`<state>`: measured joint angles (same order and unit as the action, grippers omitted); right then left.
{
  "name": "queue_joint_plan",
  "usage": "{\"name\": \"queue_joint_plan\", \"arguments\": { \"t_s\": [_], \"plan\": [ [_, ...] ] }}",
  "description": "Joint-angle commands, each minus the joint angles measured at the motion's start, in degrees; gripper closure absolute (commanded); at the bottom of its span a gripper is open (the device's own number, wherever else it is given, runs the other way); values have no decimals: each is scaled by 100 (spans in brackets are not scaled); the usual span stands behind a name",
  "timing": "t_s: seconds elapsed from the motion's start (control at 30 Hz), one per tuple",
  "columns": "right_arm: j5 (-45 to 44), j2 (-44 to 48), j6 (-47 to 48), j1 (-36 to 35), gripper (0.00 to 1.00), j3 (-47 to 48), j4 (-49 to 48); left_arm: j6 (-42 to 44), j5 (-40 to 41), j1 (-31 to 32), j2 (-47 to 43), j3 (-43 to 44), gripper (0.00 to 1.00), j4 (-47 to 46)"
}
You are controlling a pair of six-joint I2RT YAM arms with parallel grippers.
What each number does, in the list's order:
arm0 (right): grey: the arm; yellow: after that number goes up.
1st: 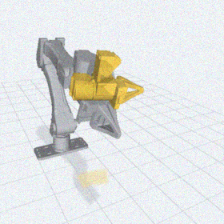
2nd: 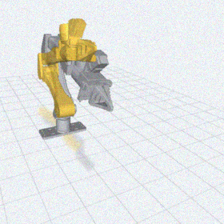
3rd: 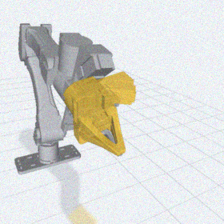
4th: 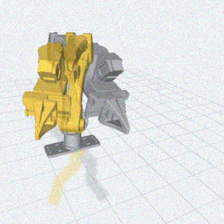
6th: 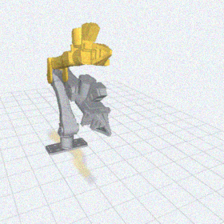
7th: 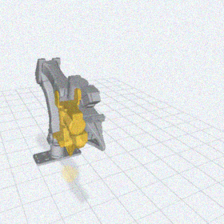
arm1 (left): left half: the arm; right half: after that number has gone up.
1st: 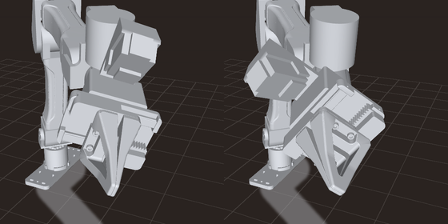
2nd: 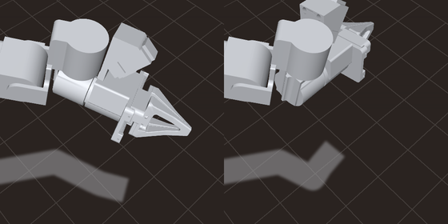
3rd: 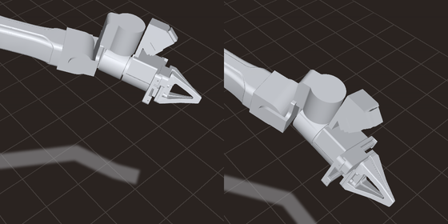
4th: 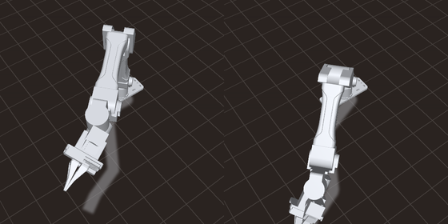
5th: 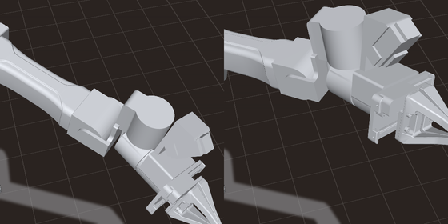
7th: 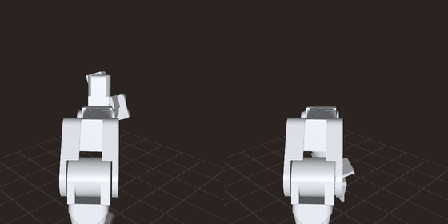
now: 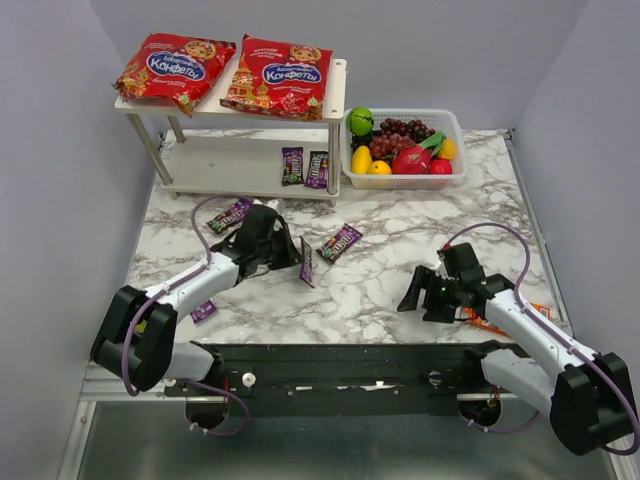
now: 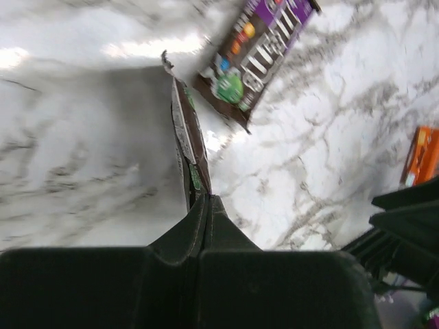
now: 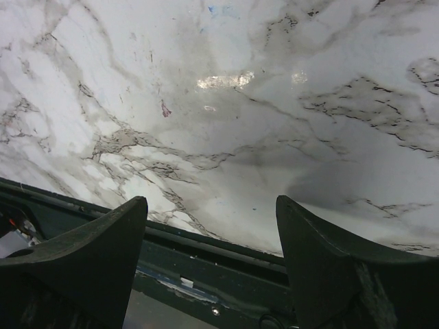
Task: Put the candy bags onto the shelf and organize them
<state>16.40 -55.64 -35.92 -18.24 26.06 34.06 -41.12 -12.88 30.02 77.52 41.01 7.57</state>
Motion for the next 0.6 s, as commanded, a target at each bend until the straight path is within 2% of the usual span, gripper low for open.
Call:
{"name": "queue_joint_plan", "arguments": {
  "t_s": [0.0, 0.23, 0.43, 0.57],
  "plan": [
    [3, -114, 112, 31, 16, 65, -49, 534, -83, -671, -272, 134, 100, 402],
    [38, -395, 103, 31, 16, 127, -224, 1018, -416, -1358, -158, 591, 100, 614],
    [30, -728, 77, 31, 16, 285, -365, 1291, -1293, -1938, 325, 1136, 100, 605],
    [30, -949, 85, 31, 16, 460, -436, 1431, -1313, -2158, 589, 1540, 100, 780]
  ]
}}
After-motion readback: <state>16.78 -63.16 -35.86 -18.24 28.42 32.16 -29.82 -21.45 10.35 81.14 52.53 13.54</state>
